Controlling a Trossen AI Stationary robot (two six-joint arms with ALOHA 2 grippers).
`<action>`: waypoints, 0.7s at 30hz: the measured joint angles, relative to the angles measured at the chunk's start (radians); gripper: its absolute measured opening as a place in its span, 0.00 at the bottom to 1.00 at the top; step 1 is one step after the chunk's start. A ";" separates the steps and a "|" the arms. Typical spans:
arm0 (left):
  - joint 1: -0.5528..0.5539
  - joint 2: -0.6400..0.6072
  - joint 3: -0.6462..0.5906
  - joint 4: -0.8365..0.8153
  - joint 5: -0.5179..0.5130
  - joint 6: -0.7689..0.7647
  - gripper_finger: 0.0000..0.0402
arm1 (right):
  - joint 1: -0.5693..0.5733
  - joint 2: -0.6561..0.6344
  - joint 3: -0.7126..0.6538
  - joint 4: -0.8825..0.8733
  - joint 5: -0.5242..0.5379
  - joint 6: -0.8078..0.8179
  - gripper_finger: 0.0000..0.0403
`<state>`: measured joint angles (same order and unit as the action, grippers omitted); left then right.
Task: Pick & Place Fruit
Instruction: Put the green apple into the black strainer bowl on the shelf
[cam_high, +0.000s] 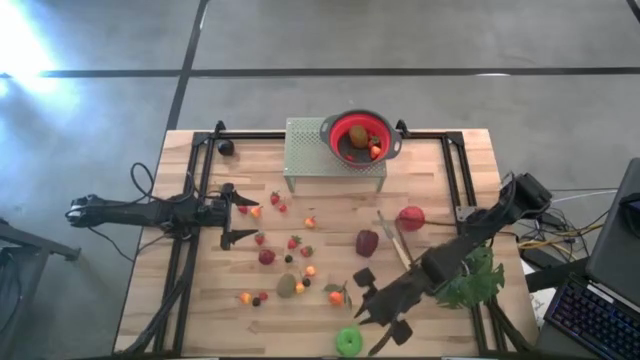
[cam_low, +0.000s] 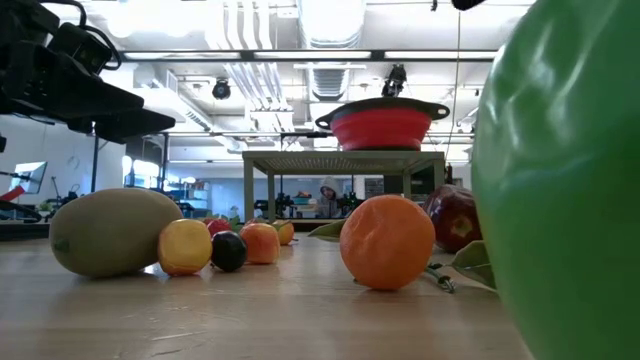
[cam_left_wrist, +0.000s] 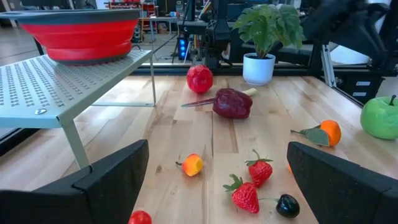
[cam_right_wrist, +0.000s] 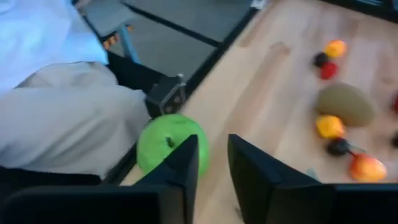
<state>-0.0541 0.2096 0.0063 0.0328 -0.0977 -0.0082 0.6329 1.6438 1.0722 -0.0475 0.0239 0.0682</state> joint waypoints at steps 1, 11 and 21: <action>0.000 0.000 0.000 0.000 0.000 0.000 0.97 | 0.001 0.019 0.016 0.000 -0.016 -0.010 0.24; 0.000 0.000 0.000 0.000 0.000 0.000 0.97 | 0.009 0.153 0.146 -0.068 -0.079 0.007 0.43; 0.000 0.003 0.000 -0.001 0.000 0.000 0.97 | 0.011 0.252 0.194 -0.075 -0.087 0.017 0.47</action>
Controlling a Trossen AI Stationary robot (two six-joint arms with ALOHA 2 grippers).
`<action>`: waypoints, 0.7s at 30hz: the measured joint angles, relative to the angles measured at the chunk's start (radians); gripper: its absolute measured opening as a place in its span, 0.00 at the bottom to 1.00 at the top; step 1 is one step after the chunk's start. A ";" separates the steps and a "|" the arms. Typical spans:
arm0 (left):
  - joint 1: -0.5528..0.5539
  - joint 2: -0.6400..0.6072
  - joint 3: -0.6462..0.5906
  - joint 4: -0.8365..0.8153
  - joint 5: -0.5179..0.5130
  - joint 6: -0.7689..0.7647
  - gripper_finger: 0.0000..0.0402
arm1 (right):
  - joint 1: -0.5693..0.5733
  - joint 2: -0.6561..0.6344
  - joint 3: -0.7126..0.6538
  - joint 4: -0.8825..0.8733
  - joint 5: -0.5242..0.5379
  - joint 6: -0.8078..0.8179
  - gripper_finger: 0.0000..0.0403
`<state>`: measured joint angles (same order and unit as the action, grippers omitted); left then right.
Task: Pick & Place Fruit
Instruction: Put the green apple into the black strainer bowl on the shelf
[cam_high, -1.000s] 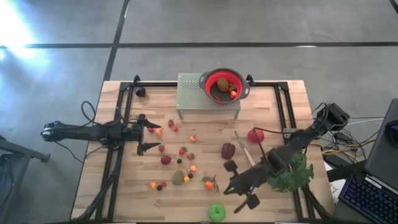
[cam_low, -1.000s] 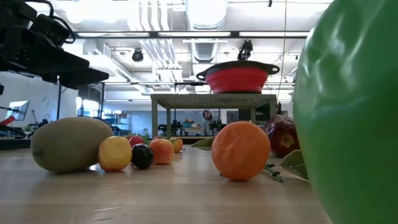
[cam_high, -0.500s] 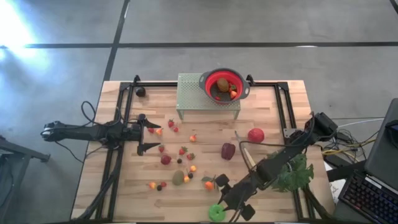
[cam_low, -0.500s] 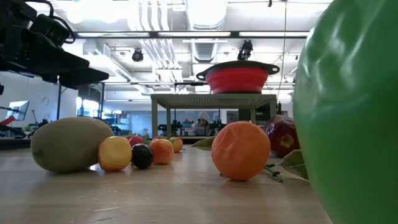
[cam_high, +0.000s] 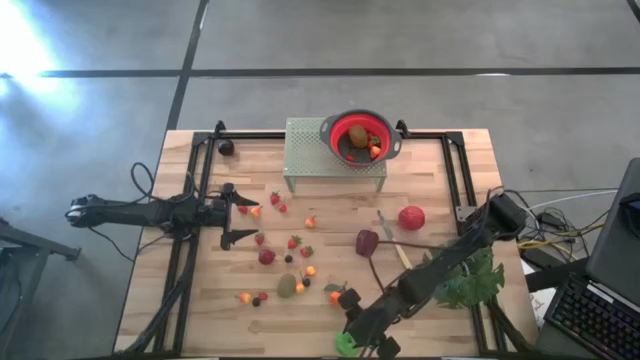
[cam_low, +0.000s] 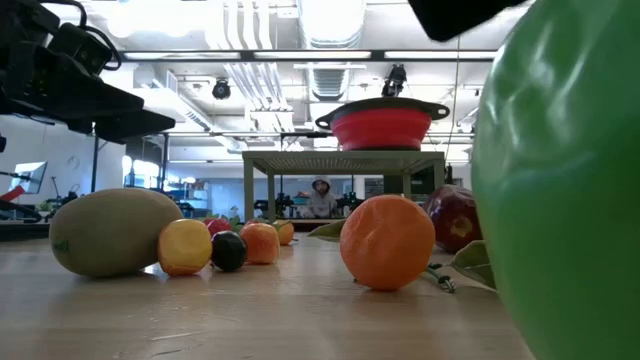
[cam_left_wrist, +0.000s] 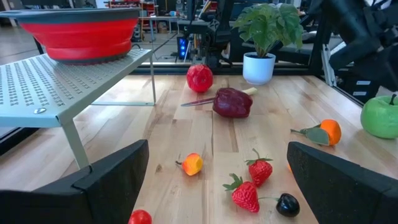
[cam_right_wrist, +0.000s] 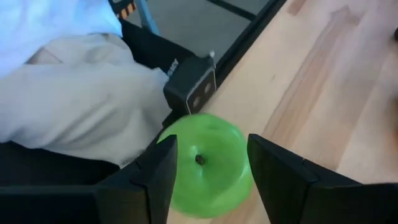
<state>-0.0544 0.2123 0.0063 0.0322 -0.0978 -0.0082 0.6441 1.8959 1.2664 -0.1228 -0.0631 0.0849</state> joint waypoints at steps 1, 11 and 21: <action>0.000 0.000 0.000 0.000 0.000 0.000 0.97 | 0.000 0.007 0.003 -0.003 -0.001 0.006 0.46; 0.000 0.000 0.000 0.000 0.000 0.000 0.97 | -0.001 0.068 0.014 0.015 -0.013 0.056 0.34; 0.000 0.000 0.000 0.000 0.000 0.000 0.97 | 0.000 0.072 0.018 0.005 -0.021 0.066 0.16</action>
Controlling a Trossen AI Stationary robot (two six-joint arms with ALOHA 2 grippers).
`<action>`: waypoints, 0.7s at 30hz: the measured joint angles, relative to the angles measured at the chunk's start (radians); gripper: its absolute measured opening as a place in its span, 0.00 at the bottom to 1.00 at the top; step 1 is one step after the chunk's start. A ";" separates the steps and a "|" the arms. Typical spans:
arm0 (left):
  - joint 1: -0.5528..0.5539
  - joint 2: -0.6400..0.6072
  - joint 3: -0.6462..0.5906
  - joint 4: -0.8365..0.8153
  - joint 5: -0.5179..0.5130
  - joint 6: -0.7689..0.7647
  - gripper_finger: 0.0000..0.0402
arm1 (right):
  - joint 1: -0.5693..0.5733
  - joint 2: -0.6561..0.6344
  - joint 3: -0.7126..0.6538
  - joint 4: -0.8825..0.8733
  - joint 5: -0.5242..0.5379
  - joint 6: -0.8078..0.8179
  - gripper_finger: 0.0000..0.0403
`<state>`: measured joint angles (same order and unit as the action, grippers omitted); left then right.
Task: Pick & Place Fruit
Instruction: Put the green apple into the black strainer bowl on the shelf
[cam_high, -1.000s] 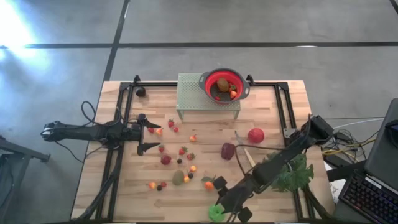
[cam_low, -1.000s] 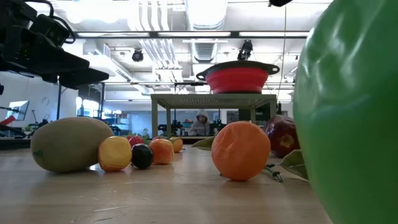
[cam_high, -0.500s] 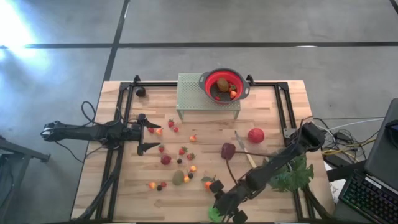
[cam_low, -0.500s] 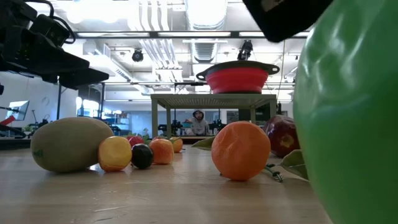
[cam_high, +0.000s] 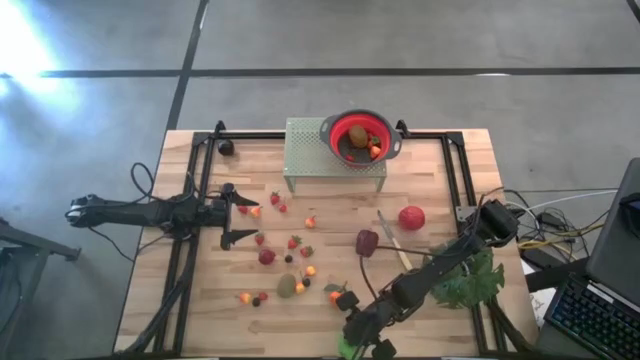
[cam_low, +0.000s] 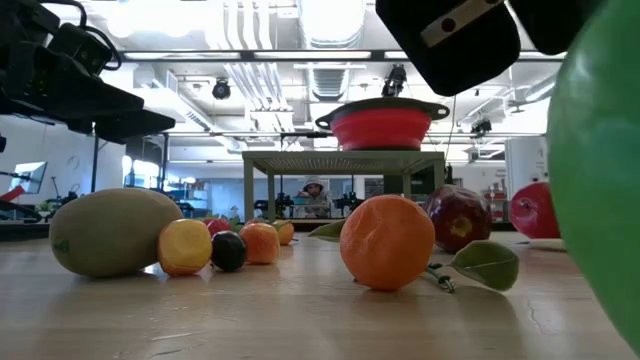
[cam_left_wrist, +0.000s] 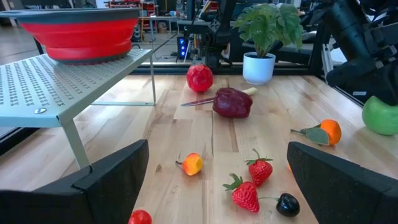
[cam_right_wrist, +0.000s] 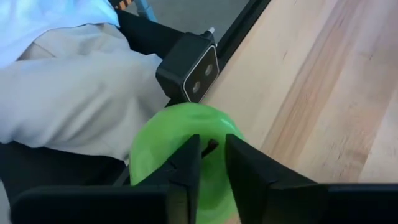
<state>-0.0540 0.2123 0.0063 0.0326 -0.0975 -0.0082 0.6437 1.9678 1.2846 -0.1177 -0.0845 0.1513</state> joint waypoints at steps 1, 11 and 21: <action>0.000 0.000 0.000 0.000 0.000 0.000 0.97 | 0.000 0.000 0.000 0.000 -0.001 0.000 0.13; 0.000 0.000 0.000 0.000 0.000 0.000 0.97 | 0.000 0.000 0.000 -0.003 -0.007 0.000 0.03; 0.000 0.000 0.000 0.000 0.000 0.000 0.97 | -0.009 -0.088 -0.002 -0.119 0.057 -0.064 0.02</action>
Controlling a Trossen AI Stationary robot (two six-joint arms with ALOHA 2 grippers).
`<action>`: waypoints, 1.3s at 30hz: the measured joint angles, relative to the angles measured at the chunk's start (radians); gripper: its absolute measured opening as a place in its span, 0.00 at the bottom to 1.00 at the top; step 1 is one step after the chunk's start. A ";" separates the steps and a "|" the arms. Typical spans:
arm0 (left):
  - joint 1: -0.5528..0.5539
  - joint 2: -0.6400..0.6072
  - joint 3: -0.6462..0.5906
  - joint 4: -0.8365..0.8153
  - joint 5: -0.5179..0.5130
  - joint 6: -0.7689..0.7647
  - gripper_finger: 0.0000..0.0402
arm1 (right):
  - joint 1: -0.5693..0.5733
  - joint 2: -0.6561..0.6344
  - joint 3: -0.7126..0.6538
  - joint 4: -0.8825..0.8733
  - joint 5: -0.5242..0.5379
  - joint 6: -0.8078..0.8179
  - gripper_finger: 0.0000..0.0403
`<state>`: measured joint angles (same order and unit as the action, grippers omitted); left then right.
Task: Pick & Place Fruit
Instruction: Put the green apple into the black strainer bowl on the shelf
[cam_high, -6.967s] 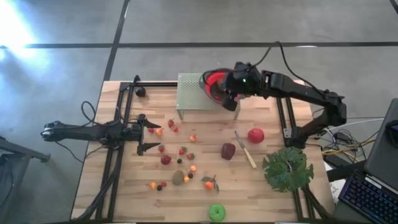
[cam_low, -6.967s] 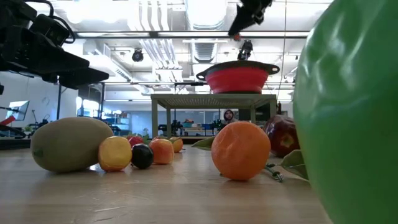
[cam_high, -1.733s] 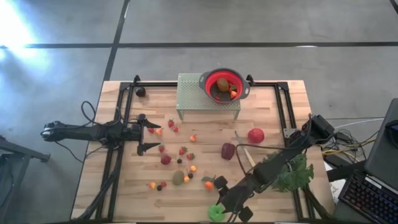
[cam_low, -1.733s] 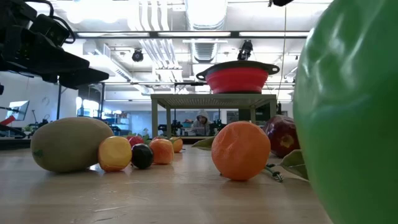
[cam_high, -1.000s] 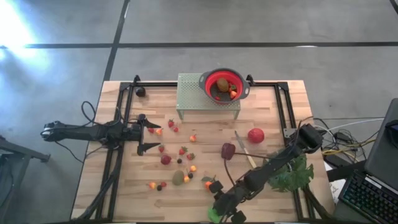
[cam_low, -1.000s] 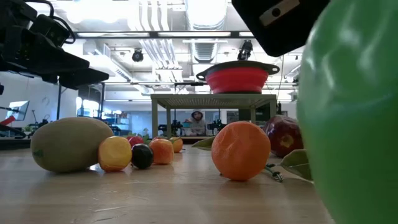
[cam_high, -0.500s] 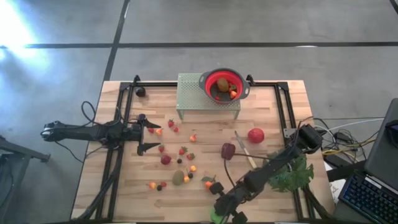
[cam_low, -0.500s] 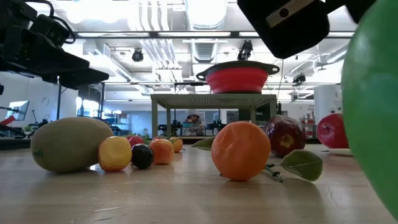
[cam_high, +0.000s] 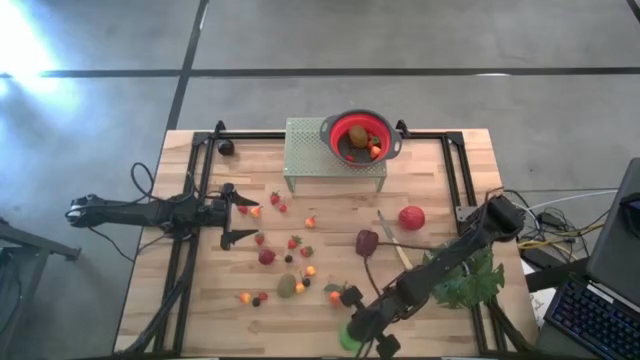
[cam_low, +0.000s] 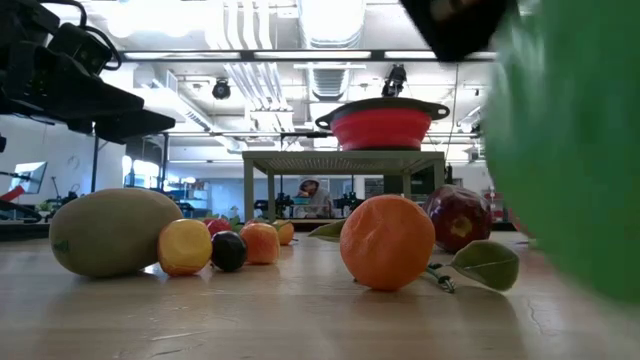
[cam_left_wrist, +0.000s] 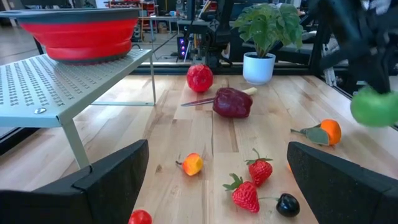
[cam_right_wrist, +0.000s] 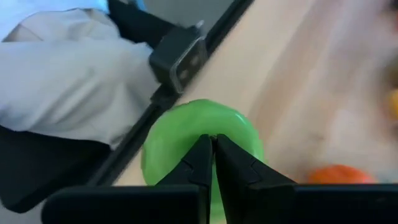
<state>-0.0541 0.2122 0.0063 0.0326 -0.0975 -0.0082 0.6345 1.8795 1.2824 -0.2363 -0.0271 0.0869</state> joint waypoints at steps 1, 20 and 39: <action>0.000 0.000 0.000 0.000 0.000 0.000 0.97 | -0.005 -0.023 0.002 -0.024 0.015 -0.010 0.02; 0.000 0.000 0.000 0.000 0.000 0.000 0.97 | -0.308 -0.466 0.004 -0.231 0.057 -0.199 0.02; 0.000 0.000 0.000 0.001 0.000 0.000 0.97 | -0.971 -0.578 0.004 -0.176 0.105 -0.206 0.02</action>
<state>-0.0540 0.2123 0.0063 0.0338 -0.0978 -0.0082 -0.3361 1.3013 1.2869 -0.4118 0.0783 -0.1186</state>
